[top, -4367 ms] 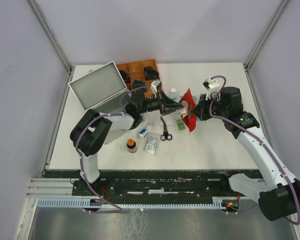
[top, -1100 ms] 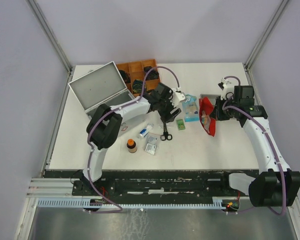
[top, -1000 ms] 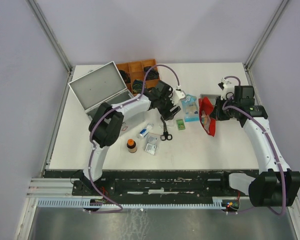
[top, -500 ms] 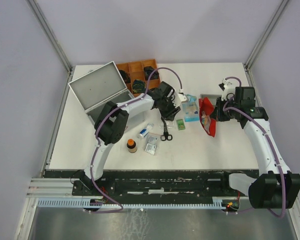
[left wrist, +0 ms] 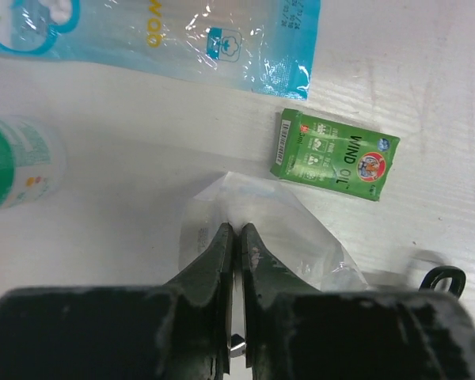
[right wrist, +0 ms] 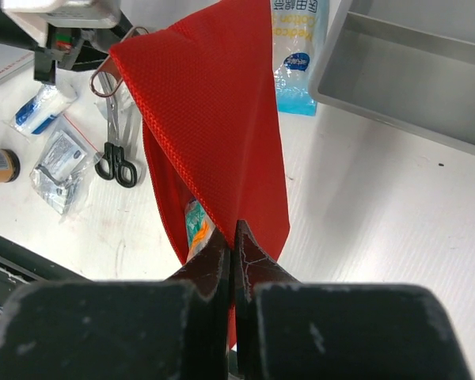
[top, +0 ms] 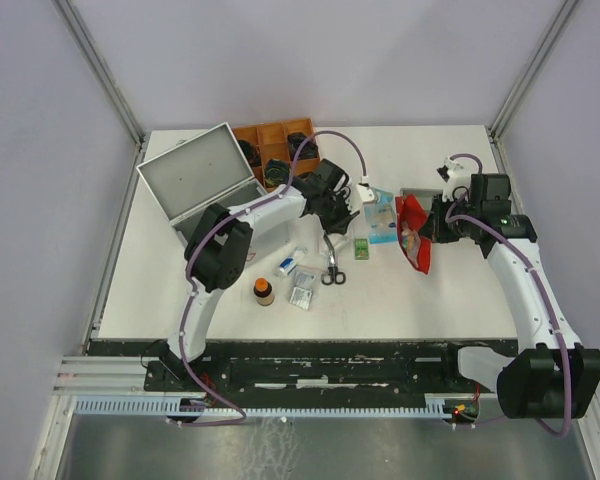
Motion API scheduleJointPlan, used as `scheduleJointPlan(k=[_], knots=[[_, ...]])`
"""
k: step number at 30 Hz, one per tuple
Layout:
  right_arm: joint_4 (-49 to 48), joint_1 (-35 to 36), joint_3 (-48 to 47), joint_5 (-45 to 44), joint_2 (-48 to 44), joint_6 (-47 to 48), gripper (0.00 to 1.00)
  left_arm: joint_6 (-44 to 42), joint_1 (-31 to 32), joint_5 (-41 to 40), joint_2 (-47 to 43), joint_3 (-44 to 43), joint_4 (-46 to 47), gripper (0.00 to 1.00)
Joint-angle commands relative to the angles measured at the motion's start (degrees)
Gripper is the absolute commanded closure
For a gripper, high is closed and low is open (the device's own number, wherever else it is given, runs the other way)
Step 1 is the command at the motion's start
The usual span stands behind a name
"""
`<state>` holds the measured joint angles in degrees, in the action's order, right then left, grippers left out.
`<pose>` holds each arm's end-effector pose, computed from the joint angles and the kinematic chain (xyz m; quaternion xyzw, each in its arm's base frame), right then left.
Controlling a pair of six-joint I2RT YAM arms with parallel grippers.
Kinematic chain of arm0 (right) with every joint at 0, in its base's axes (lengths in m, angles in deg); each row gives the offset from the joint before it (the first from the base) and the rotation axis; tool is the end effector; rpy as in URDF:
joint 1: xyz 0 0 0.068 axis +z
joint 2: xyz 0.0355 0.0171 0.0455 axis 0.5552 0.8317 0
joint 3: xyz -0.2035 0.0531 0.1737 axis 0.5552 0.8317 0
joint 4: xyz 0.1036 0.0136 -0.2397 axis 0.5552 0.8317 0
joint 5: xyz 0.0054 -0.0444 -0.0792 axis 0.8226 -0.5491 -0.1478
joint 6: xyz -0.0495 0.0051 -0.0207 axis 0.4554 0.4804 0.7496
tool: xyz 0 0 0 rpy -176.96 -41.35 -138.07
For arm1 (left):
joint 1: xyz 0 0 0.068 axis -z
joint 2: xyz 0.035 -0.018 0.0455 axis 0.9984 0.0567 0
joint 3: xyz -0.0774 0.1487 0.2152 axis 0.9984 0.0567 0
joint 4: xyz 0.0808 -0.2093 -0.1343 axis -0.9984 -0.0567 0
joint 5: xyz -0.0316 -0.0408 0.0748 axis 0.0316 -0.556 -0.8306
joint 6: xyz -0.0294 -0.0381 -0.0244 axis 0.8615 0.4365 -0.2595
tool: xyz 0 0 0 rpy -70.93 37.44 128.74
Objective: Organize the medicine kit
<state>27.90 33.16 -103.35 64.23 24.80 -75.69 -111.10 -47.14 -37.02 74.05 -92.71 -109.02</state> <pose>0.2348 0.0119 0.3050 -0.0524 0.9150 0.1947 0.3496 0.3669 -0.3232 0.1720 0.5814 0.7344 -0.2331 0.2615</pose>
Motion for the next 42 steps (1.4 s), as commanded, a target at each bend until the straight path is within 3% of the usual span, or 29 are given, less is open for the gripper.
scheduleJointPlan(k=[1,16,20,25,32,37,42], knots=[[-2.42,-0.36,-1.32,2.01,0.04,0.51,0.99,-5.49,0.02,1.33,-9.15,-3.03,1.17,0.95],[-0.52,4.53,-7.51,3.73,7.22,0.02,1.00,-8.43,2.81,-2.16,-25.30,1.06,5.68,0.97],[0.08,6.97,-9.33,7.40,9.90,-0.32,0.99,-9.17,7.26,-3.78,-30.85,5.07,6.09,0.97],[4.33,11.07,-13.21,11.11,13.25,2.54,1.00,-10.50,15.69,-12.15,-35.30,7.44,6.65,0.97],[7.18,13.91,-16.09,16.87,16.03,3.63,0.99,-13.92,21.10,-14.31,-38.02,11.18,8.96,0.97],[5.21,14.27,-15.19,18.90,16.00,1.49,0.99,-2.40,21.42,-19.26,-38.95,15.00,17.83,0.97],[1.46,14.27,-12.67,23.94,14.99,-1.32,0.99,7.94,19.79,-16.02,-41.01,20.59,24.85,0.97]])
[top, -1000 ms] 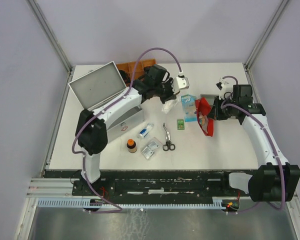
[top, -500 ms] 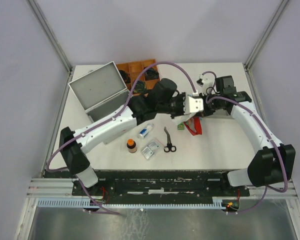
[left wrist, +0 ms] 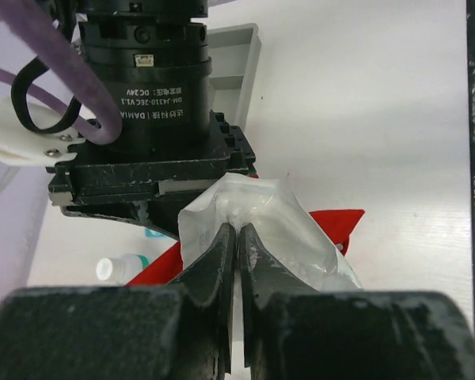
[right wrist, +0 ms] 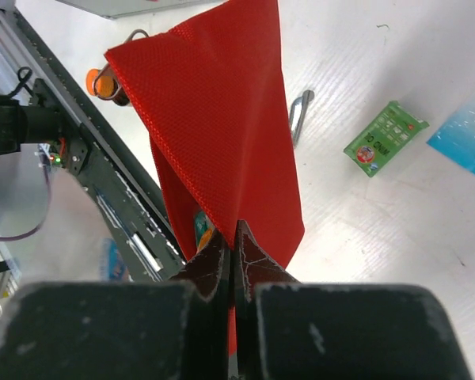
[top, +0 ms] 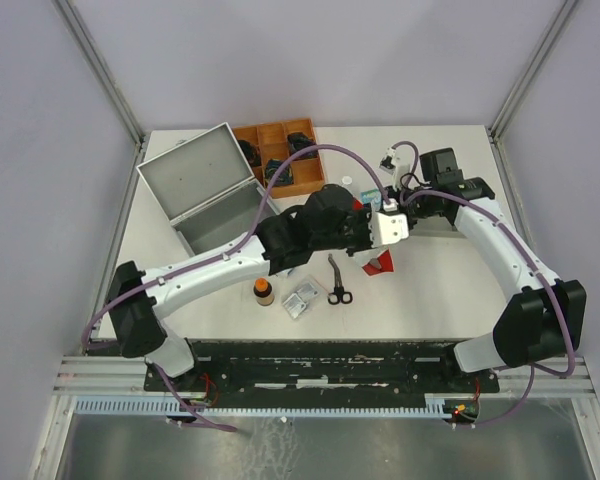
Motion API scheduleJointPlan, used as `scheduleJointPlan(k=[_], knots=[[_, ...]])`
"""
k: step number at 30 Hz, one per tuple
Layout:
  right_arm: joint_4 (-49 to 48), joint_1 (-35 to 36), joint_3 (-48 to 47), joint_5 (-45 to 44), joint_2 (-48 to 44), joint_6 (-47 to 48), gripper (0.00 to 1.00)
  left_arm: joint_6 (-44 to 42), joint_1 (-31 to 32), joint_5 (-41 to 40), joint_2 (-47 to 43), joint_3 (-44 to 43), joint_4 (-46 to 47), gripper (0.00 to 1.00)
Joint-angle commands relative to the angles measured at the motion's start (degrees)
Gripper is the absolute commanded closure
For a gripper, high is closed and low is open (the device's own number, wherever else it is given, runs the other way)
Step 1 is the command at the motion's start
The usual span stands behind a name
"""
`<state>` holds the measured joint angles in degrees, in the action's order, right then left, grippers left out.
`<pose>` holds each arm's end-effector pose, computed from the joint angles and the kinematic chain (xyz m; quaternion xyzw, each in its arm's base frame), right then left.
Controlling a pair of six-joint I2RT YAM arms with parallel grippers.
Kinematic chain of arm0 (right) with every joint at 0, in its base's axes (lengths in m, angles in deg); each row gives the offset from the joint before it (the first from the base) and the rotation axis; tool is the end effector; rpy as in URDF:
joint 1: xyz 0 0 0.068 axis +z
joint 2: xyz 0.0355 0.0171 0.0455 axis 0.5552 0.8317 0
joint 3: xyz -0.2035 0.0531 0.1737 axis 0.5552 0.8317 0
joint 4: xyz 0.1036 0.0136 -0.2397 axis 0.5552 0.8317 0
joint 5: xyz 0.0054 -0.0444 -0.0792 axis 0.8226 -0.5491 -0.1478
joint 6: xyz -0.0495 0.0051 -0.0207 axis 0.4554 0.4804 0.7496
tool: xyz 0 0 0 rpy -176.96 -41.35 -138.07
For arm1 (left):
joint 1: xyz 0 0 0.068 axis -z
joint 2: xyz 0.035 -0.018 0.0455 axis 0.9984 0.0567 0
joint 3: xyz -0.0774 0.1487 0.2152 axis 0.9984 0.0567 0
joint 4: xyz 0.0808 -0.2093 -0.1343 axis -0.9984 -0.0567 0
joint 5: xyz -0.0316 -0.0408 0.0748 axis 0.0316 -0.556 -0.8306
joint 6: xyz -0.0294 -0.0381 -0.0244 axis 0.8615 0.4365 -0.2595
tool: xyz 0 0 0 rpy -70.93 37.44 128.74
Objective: Organize the medicine kit
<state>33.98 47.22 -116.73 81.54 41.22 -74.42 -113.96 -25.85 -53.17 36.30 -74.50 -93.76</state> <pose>0.2784 0.0907 0.3066 -0.1981 0.8820 0.3649 0.2228 0.1782 -0.3316 0.3635 0.6299 0.5347 -0.2016 0.5260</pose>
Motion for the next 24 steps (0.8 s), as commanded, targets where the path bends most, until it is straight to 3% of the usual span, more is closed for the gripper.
scheduleJointPlan(k=[1,4,10,15,24], knots=[[-5.63,0.21,1.42,7.28,-1.81,-3.25,1.00,13.58,-2.50,0.55,-3.61,3.48,11.21,0.97],[-9.01,0.19,4.04,8.38,-3.66,-5.00,0.99,21.15,-5.53,4.99,-4.42,6.33,16.22,0.97],[-13.02,0.17,6.25,12.10,-3.88,-7.42,1.00,24.28,-7.80,10.09,-4.59,11.13,22.81,0.97],[-15.74,0.21,7.55,13.94,-4.29,-9.68,1.00,31.85,-12.77,13.89,-6.04,17.76,32.29,0.97],[-17.02,0.12,7.38,14.97,-5.28,-11.61,0.99,30.39,-13.75,12.41,-7.18,26.70,40.17,0.97]])
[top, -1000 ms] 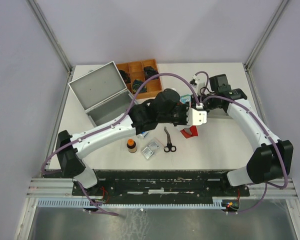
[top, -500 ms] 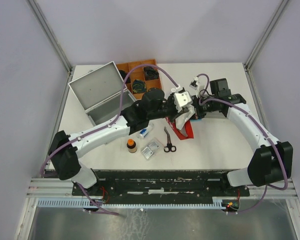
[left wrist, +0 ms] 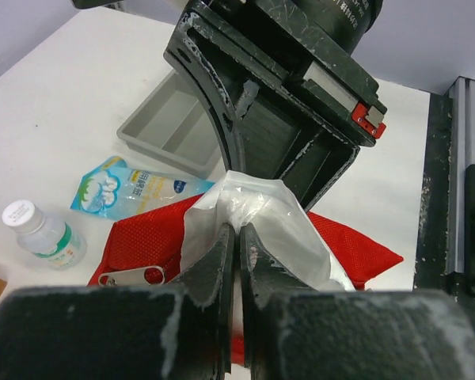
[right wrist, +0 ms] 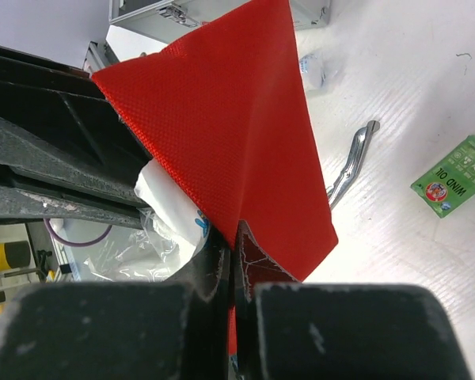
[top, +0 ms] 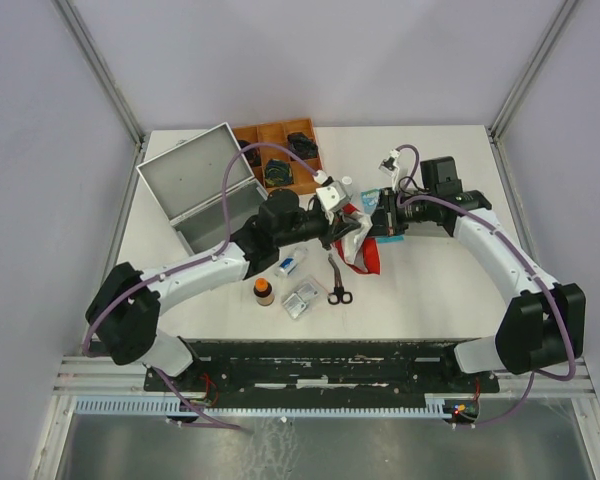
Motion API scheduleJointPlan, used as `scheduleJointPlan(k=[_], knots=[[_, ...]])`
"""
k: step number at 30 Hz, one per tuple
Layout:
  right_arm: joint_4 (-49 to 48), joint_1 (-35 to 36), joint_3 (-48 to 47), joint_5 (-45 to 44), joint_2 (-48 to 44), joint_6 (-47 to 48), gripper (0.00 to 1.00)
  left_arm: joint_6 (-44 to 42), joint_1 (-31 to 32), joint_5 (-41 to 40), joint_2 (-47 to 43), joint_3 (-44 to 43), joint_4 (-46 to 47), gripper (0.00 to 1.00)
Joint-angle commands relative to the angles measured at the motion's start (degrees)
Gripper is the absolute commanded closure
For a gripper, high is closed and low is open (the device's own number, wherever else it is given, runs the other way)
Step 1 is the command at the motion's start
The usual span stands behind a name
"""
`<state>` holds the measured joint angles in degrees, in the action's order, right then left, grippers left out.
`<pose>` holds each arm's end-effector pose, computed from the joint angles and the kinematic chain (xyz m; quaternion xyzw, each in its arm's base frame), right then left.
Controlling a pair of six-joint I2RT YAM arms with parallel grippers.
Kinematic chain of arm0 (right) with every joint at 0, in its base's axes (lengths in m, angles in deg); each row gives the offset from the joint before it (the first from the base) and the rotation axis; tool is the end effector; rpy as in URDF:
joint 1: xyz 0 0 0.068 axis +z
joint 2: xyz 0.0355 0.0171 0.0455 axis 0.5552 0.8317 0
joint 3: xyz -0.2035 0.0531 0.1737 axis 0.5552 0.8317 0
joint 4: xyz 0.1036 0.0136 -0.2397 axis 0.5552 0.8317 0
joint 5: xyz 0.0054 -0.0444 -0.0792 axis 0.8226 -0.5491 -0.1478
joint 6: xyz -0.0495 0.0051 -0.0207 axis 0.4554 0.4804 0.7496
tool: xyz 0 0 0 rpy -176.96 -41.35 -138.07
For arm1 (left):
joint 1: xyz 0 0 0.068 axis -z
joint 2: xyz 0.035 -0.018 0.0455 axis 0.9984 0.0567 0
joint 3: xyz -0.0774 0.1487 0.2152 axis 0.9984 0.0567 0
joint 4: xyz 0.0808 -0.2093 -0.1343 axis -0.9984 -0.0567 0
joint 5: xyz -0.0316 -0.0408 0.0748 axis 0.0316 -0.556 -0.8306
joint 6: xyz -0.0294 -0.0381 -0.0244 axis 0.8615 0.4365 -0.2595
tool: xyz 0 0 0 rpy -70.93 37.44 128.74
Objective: Organize the medicine kit
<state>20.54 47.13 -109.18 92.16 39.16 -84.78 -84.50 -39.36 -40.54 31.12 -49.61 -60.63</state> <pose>0.2765 0.0945 0.2931 -0.1686 0.8407 0.4643 0.2218 0.2283 -0.2675 0.3015 0.4267 0.6205 -0.3752 0.5405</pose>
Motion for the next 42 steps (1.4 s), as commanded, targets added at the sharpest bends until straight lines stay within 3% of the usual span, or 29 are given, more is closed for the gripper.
scheduleJointPlan(k=[1,6,12,19,31,42], knots=[[-3.56,0.14,-0.02,4.02,-3.62,-1.21,0.99,0.31,-0.35,-1.93,-2.15,2.31,7.33,0.97],[-1.87,0.11,0.19,2.32,-4.12,0.42,0.99,-3.44,-0.81,-8.85,-2.35,4.73,8.68,0.97],[-2.24,0.00,-0.33,1.45,-2.94,0.08,1.00,-9.70,-0.55,-7.22,-2.47,6.93,10.14,0.95],[-2.70,0.00,-0.17,-4.08,-4.90,1.23,0.99,-1.93,-0.55,-10.01,-1.55,3.06,3.28,0.91],[-3.65,0.10,1.29,-7.24,-5.54,3.78,1.00,3.01,-0.86,-1.49,1.01,-7.23,-5.92,0.51],[-4.05,0.29,2.39,-8.81,-5.69,3.96,0.99,1.70,-0.86,-1.29,-1.04,-10.00,-10.20,0.17]])
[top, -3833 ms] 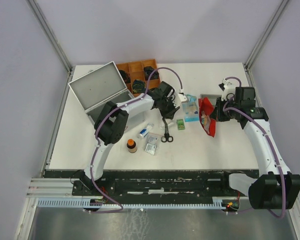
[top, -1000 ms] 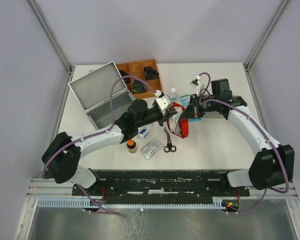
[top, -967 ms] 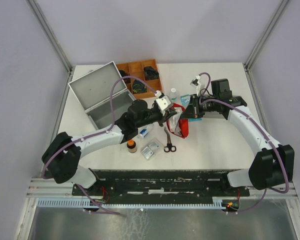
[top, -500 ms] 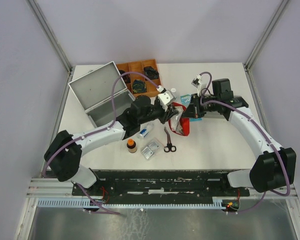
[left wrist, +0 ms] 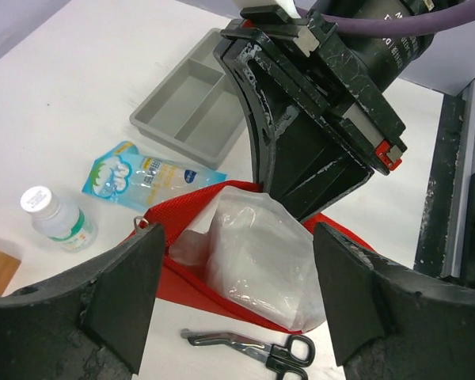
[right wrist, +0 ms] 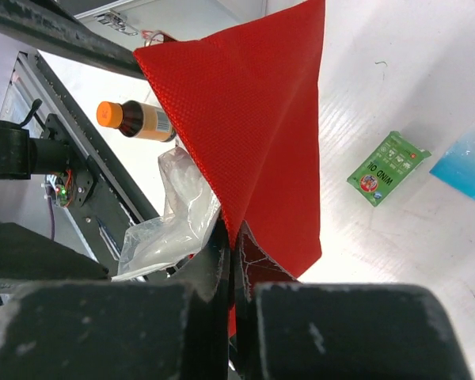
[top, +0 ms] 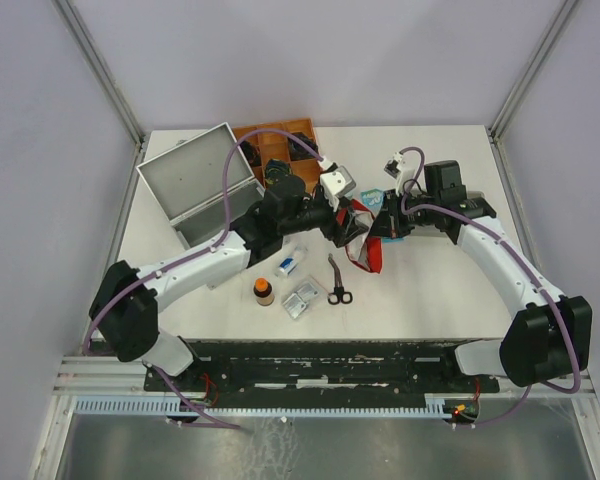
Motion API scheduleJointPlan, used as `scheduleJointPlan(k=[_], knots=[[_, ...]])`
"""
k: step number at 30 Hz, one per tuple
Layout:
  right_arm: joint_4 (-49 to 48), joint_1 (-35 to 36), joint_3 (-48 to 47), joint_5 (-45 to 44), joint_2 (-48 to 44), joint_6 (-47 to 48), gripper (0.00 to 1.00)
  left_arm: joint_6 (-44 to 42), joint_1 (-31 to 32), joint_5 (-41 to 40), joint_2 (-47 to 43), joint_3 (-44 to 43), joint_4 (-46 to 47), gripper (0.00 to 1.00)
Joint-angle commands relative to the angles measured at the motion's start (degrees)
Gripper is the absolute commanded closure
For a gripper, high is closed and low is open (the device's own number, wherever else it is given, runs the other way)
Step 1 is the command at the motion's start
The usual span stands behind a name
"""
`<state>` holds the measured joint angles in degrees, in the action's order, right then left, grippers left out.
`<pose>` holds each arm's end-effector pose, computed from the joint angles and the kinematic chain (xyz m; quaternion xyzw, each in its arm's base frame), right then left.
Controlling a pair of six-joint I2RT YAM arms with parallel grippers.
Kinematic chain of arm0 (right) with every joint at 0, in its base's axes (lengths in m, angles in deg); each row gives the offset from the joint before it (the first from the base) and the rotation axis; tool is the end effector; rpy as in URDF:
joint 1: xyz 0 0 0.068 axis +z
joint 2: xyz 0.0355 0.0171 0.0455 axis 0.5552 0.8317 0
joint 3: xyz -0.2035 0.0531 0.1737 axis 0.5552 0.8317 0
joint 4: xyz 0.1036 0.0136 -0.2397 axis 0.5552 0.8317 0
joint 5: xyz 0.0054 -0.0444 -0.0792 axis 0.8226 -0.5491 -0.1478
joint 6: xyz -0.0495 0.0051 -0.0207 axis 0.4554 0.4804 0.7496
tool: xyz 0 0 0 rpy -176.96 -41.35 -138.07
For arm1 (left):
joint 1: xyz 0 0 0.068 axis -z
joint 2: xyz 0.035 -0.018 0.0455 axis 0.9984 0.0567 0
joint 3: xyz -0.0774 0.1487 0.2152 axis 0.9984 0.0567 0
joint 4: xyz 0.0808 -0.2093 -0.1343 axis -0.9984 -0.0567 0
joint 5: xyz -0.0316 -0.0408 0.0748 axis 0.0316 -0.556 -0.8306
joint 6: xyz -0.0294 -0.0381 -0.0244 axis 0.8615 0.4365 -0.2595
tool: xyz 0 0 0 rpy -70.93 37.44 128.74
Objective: Organize the medicine kit
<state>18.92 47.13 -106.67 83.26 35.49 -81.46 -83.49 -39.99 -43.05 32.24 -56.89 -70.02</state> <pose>0.2675 0.0885 0.2950 -0.1772 0.8571 0.3948 0.2794 0.2388 -0.2710 0.3225 0.4102 0.6528 -0.3576 0.5270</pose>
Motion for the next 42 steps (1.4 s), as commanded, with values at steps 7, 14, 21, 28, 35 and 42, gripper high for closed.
scheduleJointPlan(k=[7,14,21,28,35,42], knots=[[-1.36,0.30,-1.70,-0.83,-1.02,0.21,1.00,-3.81,0.36,9.42,-3.65,-1.56,-1.63,0.14],[-0.91,0.73,-1.47,-0.09,0.28,0.62,1.00,-11.98,2.11,11.11,-4.84,0.37,-2.41,0.08],[-0.44,1.09,-1.33,0.30,0.99,1.20,0.99,-13.02,2.35,12.89,-5.59,-0.04,-3.65,0.07],[0.24,1.38,-1.94,0.78,0.29,1.35,1.00,-10.48,3.74,20.72,-0.89,-0.80,-4.93,0.11],[1.52,1.36,-1.34,0.32,-0.92,2.62,1.00,-8.08,3.80,13.22,2.85,0.04,-1.89,0.16],[1.28,1.28,-1.71,-0.78,-2.01,1.79,1.00,-2.91,0.59,7.52,2.66,3.48,1.76,0.21]])
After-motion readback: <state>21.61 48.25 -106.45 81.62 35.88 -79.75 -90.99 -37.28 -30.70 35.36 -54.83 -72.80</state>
